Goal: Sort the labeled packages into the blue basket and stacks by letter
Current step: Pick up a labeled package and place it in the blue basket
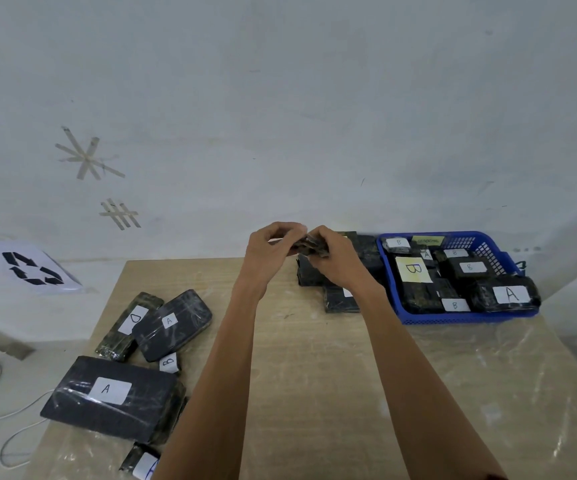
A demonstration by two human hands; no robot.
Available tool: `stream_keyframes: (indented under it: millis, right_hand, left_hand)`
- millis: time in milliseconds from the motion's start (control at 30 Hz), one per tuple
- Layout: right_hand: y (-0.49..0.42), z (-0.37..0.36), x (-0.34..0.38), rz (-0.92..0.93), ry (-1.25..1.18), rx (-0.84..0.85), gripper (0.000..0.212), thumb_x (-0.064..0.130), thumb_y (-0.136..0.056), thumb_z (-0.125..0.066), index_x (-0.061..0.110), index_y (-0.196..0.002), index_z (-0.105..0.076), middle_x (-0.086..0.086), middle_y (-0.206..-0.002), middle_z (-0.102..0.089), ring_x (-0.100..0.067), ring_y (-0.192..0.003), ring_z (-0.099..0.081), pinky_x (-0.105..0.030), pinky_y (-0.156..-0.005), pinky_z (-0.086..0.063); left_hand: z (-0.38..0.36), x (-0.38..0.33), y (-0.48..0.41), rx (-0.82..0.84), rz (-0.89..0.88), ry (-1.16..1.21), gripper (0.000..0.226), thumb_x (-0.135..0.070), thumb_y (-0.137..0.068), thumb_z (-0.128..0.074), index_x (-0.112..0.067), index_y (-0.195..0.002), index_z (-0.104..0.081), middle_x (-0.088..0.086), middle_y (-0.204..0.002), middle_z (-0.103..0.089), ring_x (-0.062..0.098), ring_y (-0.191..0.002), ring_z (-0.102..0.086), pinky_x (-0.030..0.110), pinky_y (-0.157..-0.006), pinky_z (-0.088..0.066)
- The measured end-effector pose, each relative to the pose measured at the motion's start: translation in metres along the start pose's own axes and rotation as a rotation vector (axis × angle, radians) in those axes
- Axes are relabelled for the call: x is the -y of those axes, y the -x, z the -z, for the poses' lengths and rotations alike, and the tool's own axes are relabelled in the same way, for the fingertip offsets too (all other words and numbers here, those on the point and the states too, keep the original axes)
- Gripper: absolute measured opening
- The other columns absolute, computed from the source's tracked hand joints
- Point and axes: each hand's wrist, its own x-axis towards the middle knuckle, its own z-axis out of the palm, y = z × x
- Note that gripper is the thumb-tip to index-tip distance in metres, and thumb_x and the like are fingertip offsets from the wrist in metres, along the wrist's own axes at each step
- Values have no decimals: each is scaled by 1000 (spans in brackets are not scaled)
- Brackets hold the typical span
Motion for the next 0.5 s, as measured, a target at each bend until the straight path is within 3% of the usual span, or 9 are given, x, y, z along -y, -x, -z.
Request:
stream_keyframes:
  millis: [67,200,333,500]
  right_hand:
    - [1,1,-2,-27,-38,26,30,-5,-84,-68,10,-107,-57,-4,-98,-64,-23,-87,-59,-21,-72,-47]
    - [4,-1,-3,-14,-101,5,29,4,-81,-76,11,-101,-57,-6,-91,-68,-29,-86,-64,-44,-77,-54]
    - [4,-1,-5,17,-110,-30,28,4,-80,-78,7,-100,-58,-9,-89,-68,-29,-84,-64,-48,-77,-53]
    - [4,1,-2,22,-132,-49,28,4,-81,-78,7,-101,-60,-6,-90,-69,-25,-85,-64,-43,-77,-54]
  left_hand:
    - [3,-4,0,35,25,41,16,-18,-94,-68,-8,-102,-78,10,-105,-75,19,-98,-73,31,-90,-59]
    - [9,-2,-1,80,38,58,17,-4,-93,-63,-5,-103,-77,15,-108,-74,24,-100,-72,34,-92,-59]
    - [11,0,-2,113,27,61,17,-1,-91,-67,-4,-104,-77,13,-106,-75,19,-90,-74,35,-93,-58]
    - [9,-2,-3,123,33,81,17,0,-91,-66,-5,-101,-78,12,-104,-75,20,-97,-72,35,-93,-58]
